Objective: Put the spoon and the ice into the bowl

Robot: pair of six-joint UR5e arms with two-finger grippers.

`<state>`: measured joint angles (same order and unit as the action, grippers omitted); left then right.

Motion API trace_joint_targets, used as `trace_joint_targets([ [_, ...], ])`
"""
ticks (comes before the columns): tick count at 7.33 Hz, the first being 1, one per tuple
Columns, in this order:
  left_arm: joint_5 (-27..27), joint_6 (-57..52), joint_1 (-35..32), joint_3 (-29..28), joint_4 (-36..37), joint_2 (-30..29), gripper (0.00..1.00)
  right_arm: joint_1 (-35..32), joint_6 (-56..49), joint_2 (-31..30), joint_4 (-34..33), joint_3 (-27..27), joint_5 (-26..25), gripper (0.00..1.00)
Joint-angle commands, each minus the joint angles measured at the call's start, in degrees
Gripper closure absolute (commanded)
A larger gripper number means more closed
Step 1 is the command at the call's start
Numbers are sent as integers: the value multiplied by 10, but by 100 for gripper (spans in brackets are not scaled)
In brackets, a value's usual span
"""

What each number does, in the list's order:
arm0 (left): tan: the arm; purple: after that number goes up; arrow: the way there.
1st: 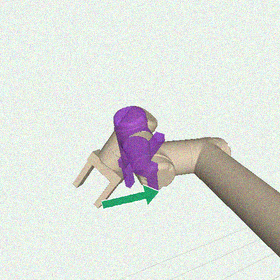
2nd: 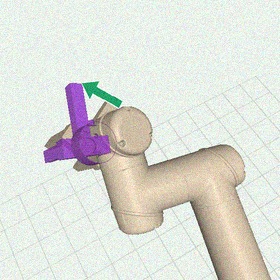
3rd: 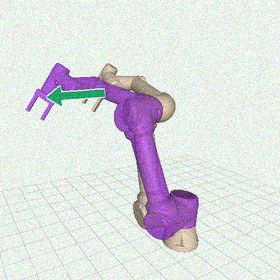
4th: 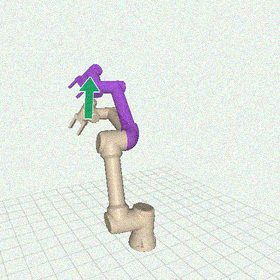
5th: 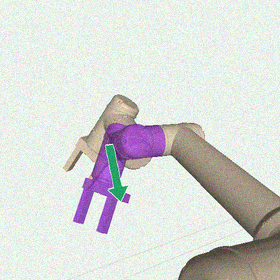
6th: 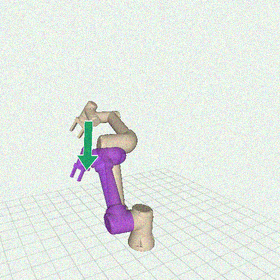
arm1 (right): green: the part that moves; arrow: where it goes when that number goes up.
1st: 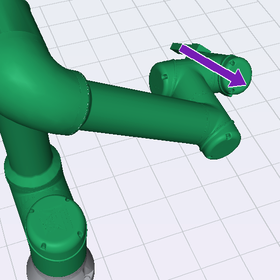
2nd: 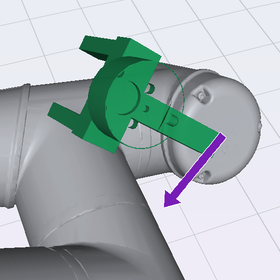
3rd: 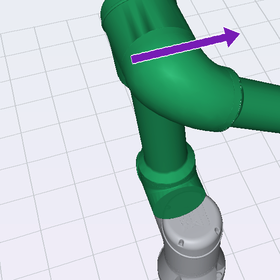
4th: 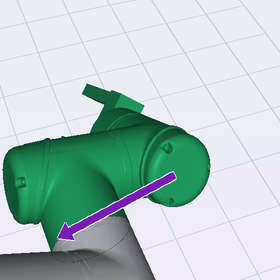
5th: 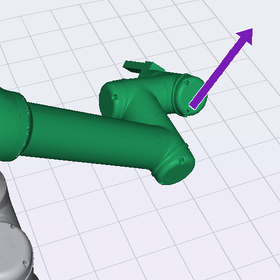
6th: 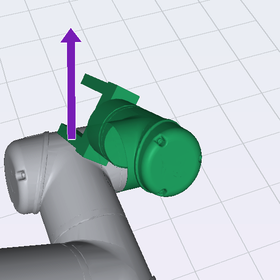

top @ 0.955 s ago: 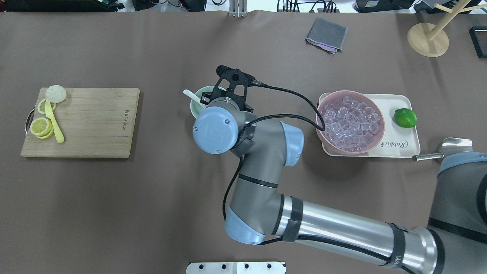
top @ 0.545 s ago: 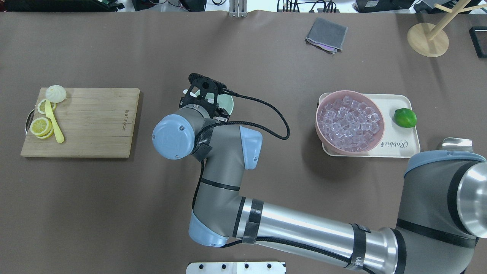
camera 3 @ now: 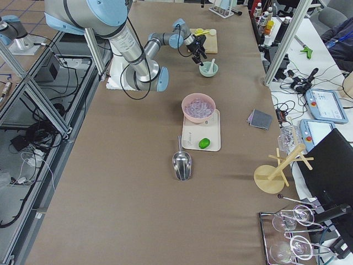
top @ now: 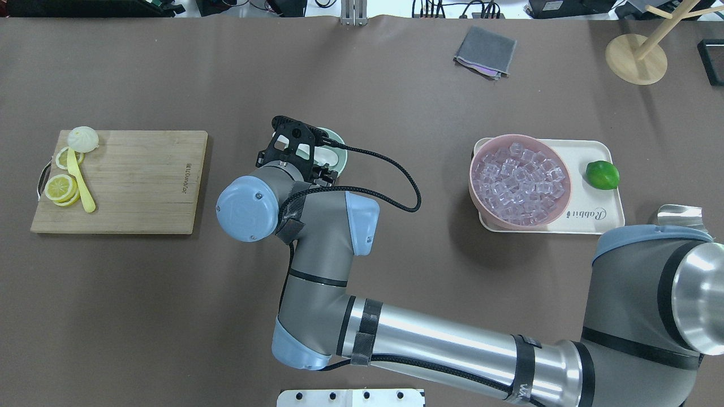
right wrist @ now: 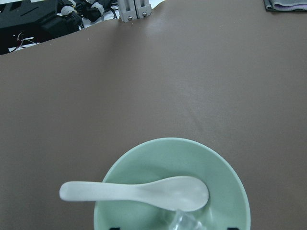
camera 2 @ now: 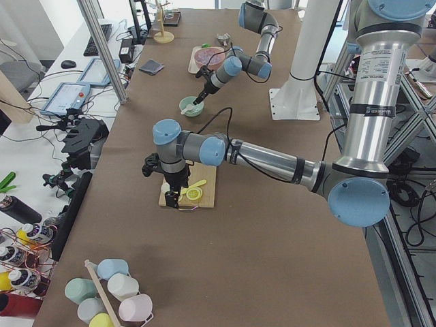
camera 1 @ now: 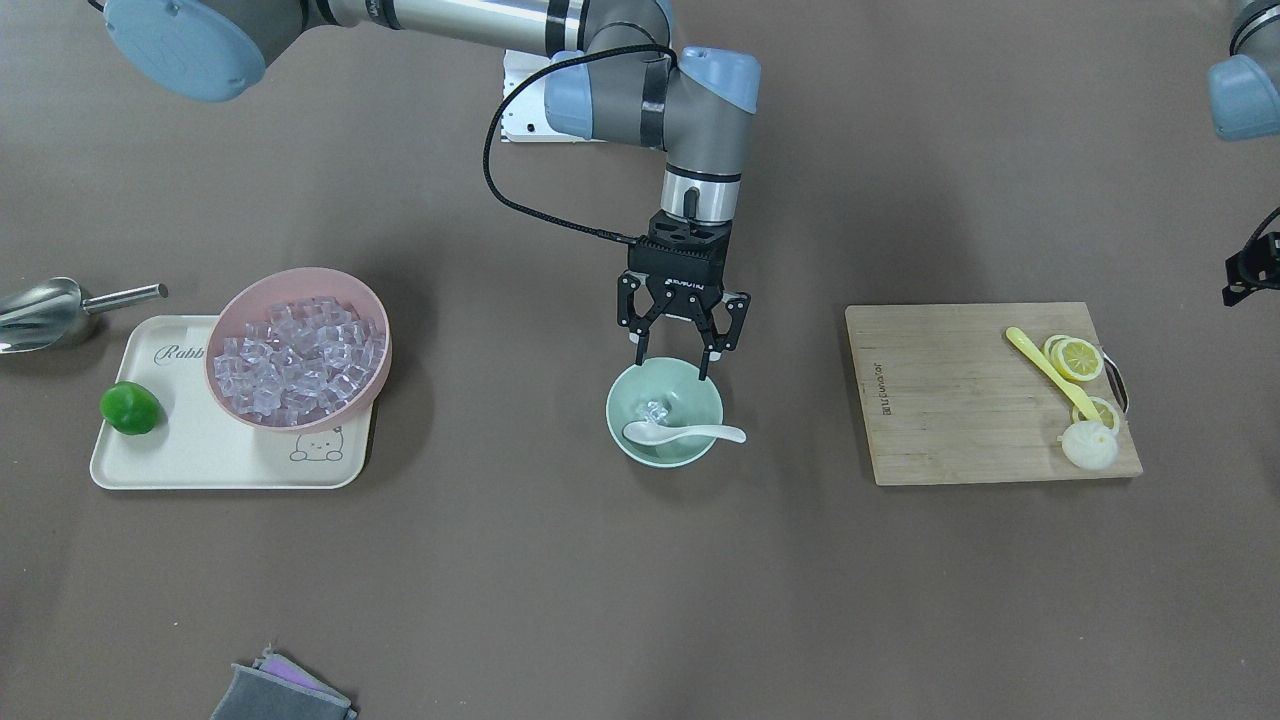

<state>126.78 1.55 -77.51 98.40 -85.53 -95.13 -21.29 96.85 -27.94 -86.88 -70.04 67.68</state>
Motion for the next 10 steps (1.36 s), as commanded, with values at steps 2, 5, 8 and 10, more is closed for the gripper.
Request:
trace_joint_targets([
  [2,0,6,-1,-18,14,23,1,-89,-27,-25,0,-57,176,0],
  [5,3,1,-52,-8,43,42,1,-172,-194,-249,-2,-326,332,0],
  [8,58,-101,-129,22,30,102,1,-277,-432,-333,-146,-393,396,0],
  [10,49,-101,-134,49,30,131,1,-355,-605,-421,-146,-429,422,0],
])
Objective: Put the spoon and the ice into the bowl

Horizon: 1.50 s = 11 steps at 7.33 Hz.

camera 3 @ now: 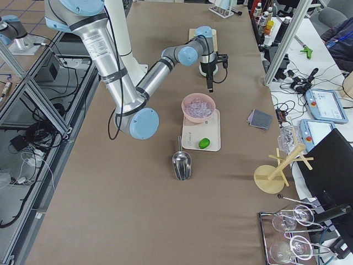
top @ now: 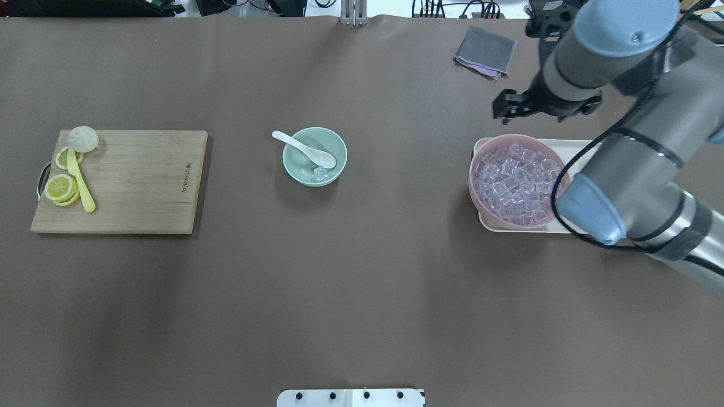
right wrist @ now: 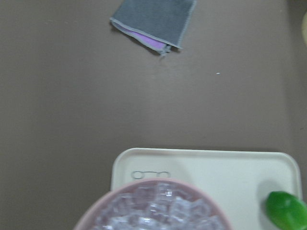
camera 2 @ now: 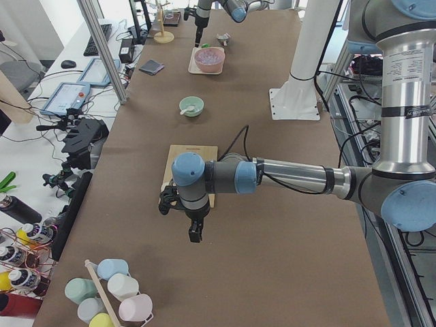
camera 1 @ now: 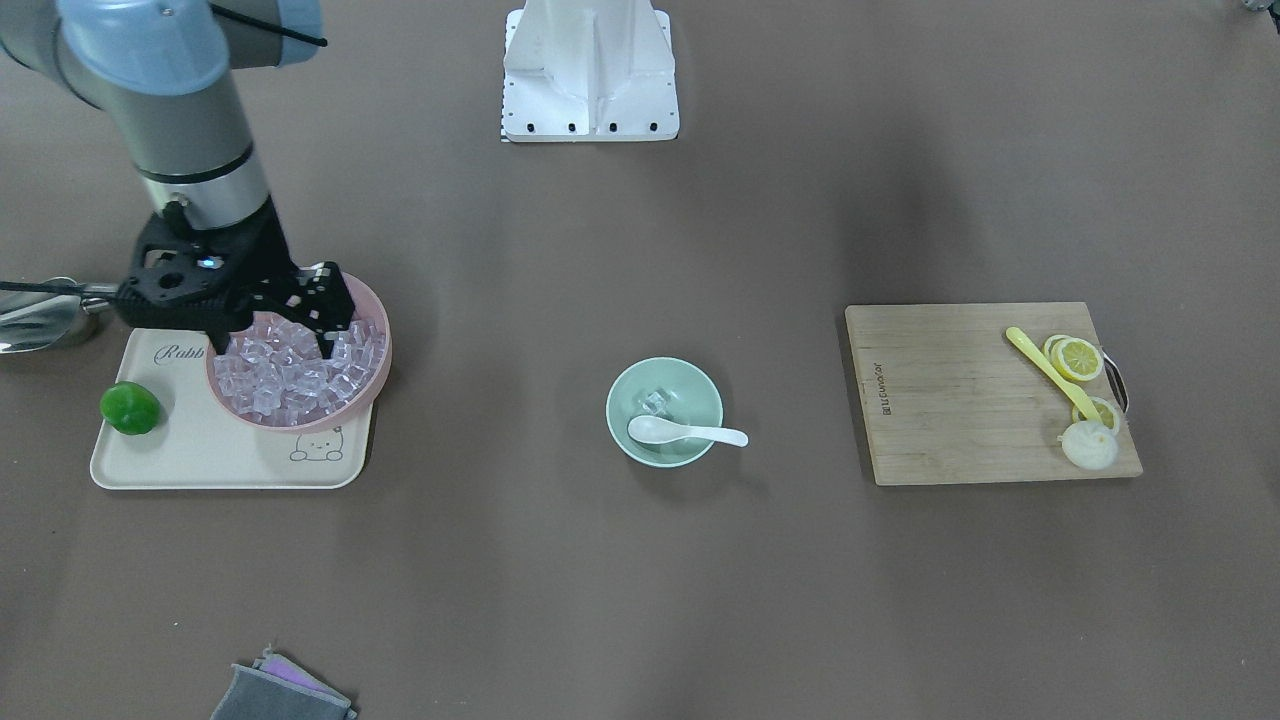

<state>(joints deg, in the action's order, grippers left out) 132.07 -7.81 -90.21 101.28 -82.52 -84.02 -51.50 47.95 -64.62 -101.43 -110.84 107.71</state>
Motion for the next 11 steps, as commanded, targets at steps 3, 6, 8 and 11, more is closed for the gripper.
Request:
trace_joint_targets([
  [3,0,-6,-6,28,0,25,1,-239,-407,-215,6,-18,179,0],
  [6,-1,-6,-5,27,0,25,1,-367,-583,-359,6,-18,225,0],
  [8,3,-6,-5,31,-1,25,1,-408,-580,-428,5,-7,237,0],
  [11,-1,-8,-3,28,-25,25,1,-467,-584,-451,5,-10,250,0],
])
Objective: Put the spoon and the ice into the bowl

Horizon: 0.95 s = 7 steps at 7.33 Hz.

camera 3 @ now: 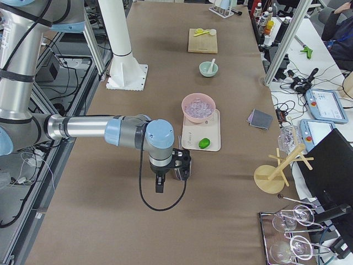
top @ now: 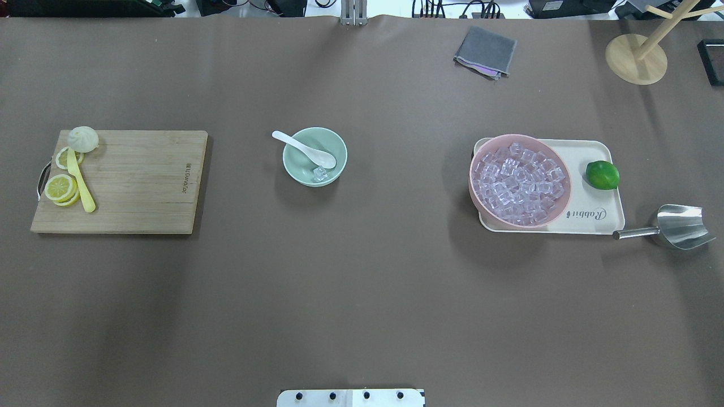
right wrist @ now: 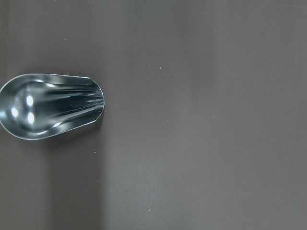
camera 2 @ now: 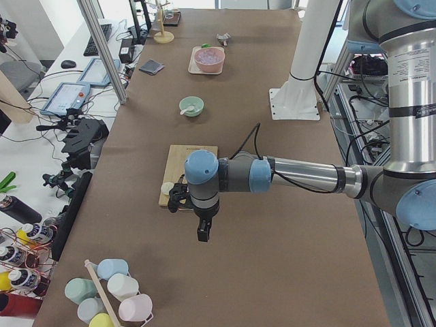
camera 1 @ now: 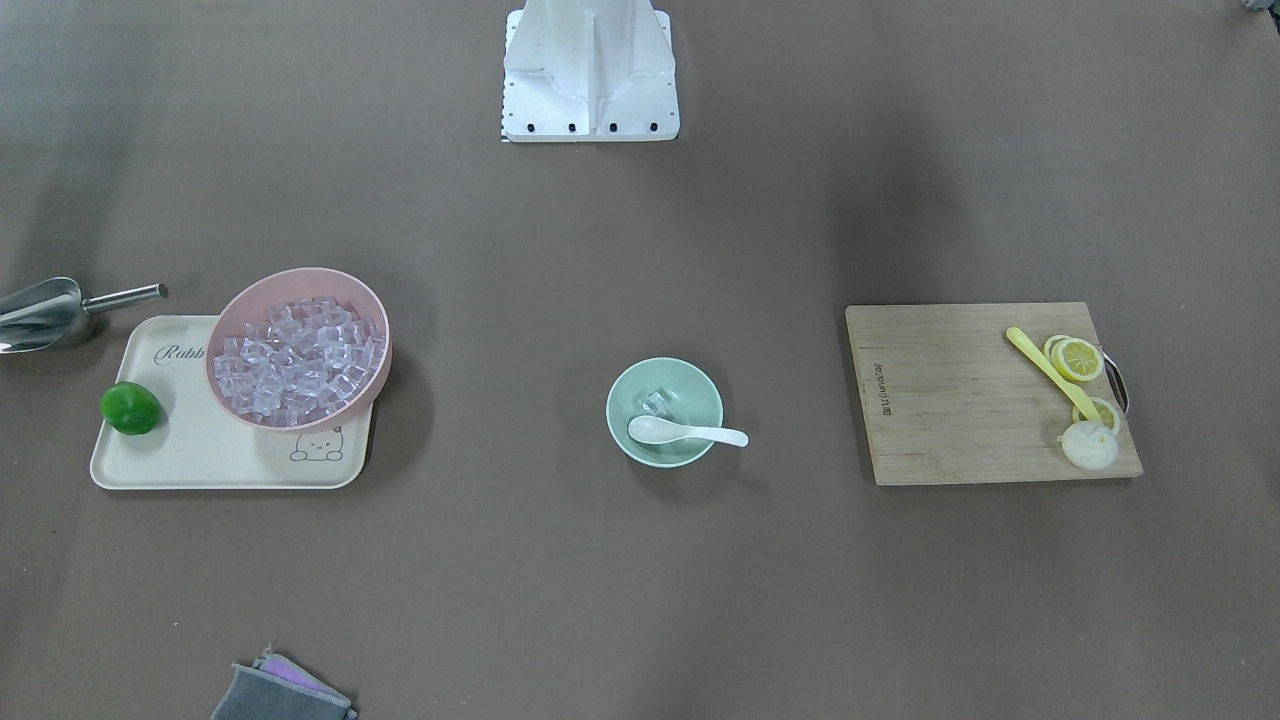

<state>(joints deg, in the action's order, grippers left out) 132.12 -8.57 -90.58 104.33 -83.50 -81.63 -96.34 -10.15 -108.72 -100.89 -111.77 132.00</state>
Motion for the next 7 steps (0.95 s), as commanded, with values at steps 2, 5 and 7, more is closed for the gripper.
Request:
trace_joint_targets([
  [2,-3,0,1,-10,-16,6,1,-23,-4,-19,1,-5,9,0],
  [5,-2,1,1,-11,-17,11,1,-29,-5,-25,1,-6,8,0],
  [7,-3,1,1,-11,-17,11,1,-29,-10,-26,2,-3,8,0],
])
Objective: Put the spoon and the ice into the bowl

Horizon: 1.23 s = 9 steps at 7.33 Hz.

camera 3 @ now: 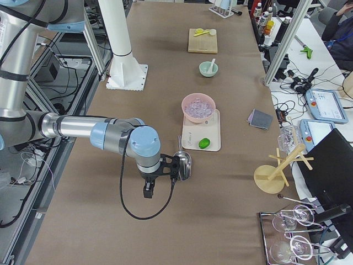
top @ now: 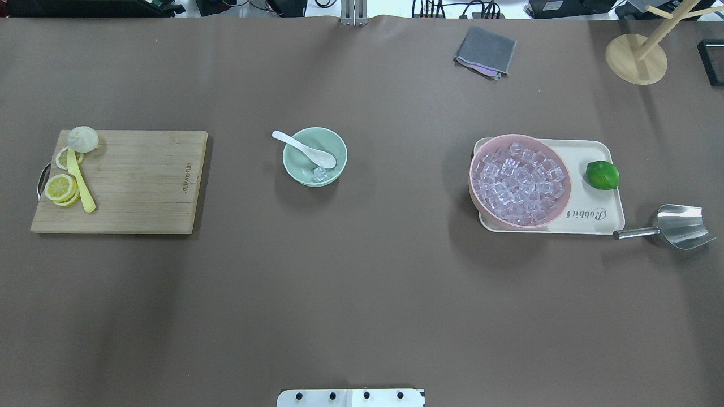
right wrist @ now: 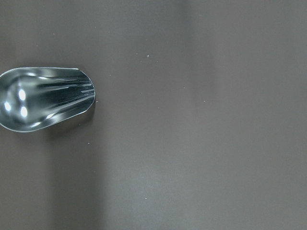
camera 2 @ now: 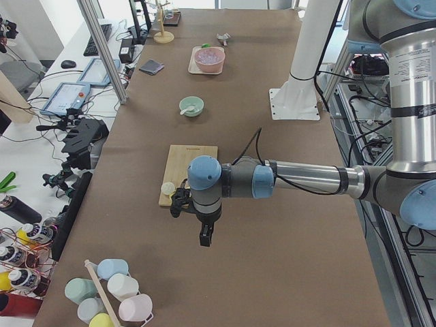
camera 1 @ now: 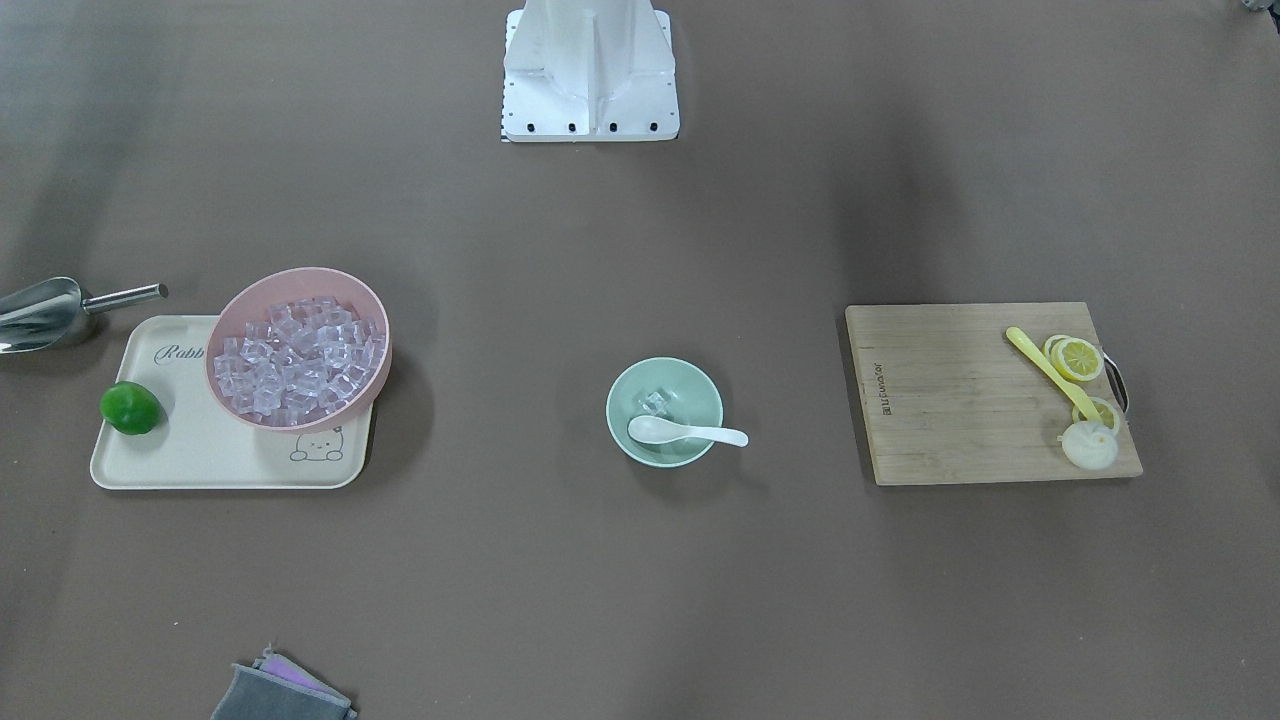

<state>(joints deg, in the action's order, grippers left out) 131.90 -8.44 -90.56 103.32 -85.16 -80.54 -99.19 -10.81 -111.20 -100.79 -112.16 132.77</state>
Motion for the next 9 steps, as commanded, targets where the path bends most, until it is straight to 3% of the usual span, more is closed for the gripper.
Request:
trace_joint_targets([
  [1,-1,0,0,2,0,0,1,0,-19,-2,1,2,1,0],
  [9,-1,0,-1,5,-2,11,1,1,-37,-6,0,2,1,0],
])
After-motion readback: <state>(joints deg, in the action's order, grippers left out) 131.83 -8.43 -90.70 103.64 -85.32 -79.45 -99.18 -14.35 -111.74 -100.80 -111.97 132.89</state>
